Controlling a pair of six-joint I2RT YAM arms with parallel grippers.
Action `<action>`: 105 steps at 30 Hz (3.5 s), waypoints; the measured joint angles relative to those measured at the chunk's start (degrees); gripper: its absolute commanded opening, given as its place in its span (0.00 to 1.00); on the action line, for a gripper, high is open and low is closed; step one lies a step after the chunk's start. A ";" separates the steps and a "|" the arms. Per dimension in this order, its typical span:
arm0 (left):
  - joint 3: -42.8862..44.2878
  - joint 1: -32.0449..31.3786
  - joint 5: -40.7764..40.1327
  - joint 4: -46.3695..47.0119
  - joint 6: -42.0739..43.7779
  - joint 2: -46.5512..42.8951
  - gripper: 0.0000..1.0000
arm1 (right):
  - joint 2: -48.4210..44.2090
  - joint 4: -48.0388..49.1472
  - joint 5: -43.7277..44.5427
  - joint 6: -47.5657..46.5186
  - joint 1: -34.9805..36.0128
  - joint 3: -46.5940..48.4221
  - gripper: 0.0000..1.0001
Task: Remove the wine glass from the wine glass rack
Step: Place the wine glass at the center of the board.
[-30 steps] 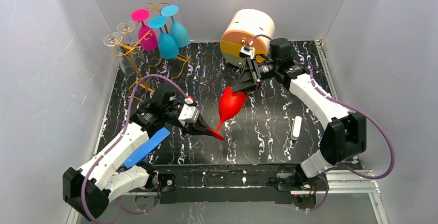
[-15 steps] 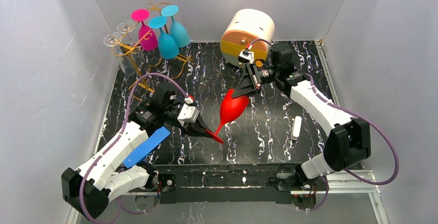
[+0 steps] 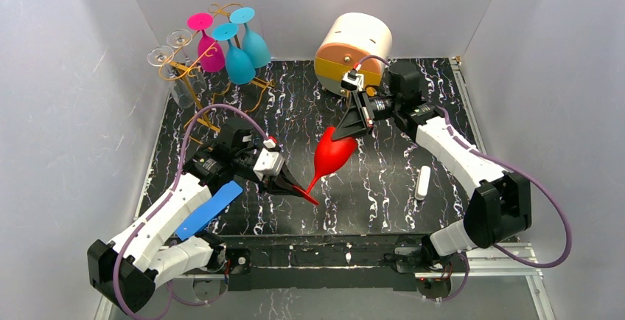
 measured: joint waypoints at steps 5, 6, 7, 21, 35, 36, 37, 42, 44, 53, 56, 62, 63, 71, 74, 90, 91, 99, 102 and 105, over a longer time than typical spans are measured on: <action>0.00 -0.07 0.11 -0.50 0.00 0.00 0.00 | -0.52 0.48 0.24 -0.02 -0.02 -1.05 0.14; 0.00 -0.07 0.09 -0.55 0.02 0.00 0.00 | -0.55 0.59 0.24 -0.04 0.00 -1.05 0.20; 0.00 -0.07 0.09 -0.57 0.02 0.00 0.00 | -0.57 0.72 0.26 -0.24 0.00 -1.05 0.22; -0.02 -0.04 -0.79 -1.53 -0.02 -0.39 0.00 | -0.59 0.96 0.79 -1.16 0.00 -1.05 0.04; -1.44 0.00 -7.80 -4.17 -4.59 -5.27 0.98 | -1.05 -20.79 19.12 -16.61 0.09 0.76 0.01; -1.66 0.00 -13.14 -4.02 -6.47 -7.15 0.98 | -1.31 -24.26 24.55 -18.78 0.11 1.44 0.01; -1.68 0.00 -15.69 -3.69 -7.61 -7.58 0.98 | -1.70 -26.40 28.76 -20.04 0.11 1.66 0.01; -3.30 0.00 -31.15 3.56 -18.53 -8.02 0.98 | -5.40 -35.26 51.17 -24.68 0.24 1.73 0.01; -4.87 0.00 -37.07 6.80 -22.99 -7.91 0.98 | -7.72 -37.79 60.13 -26.49 0.22 1.73 0.01; -5.51 0.00 -58.03 12.37 -35.12 -5.97 0.98 | -15.19 -40.02 89.29 -30.84 0.04 1.29 0.01; -5.51 0.00 -64.87 12.22 -38.38 -6.01 0.98 | -11.89 -40.35 93.22 -31.50 0.00 1.29 0.01; -5.51 0.00 -76.32 10.21 -45.03 -9.70 0.98 | -7.63 -38.73 97.94 -32.06 0.00 1.29 0.01; -5.44 0.00 -77.92 9.84 -46.69 -10.51 0.98 | -7.43 -38.36 98.25 -32.11 0.00 1.29 0.01; -1.03 0.02 -85.46 4.61 -53.62 -11.30 0.98 | -1.38 -32.46 100.94 -33.86 0.00 3.30 0.01; 0.81 0.02 -86.95 2.29 -55.08 -10.62 0.99 | 1.11 -30.91 101.26 -35.52 0.00 4.68 0.01; 2.97 0.02 -89.37 -1.77 -55.58 -10.45 0.98 | 10.40 -24.15 100.24 -40.79 -0.70 7.02 0.09; 2.97 0.02 -89.37 -1.77 -55.47 -10.62 0.98 | 10.58 -24.13 100.24 -40.89 -0.74 7.32 0.22; 2.97 0.02 -89.94 -1.84 -54.51 -10.75 0.99 | 10.62 -22.51 99.14 -42.36 -1.51 7.50 0.24; 2.97 0.02 -89.99 -2.10 -54.21 -10.75 0.98 | 10.62 -22.32 98.42 -42.84 -1.57 7.50 0.22; 2.97 0.00 -89.96 -2.40 -54.05 -10.75 0.98 | 10.78 -22.58 97.61 -43.52 -1.64 7.80 0.13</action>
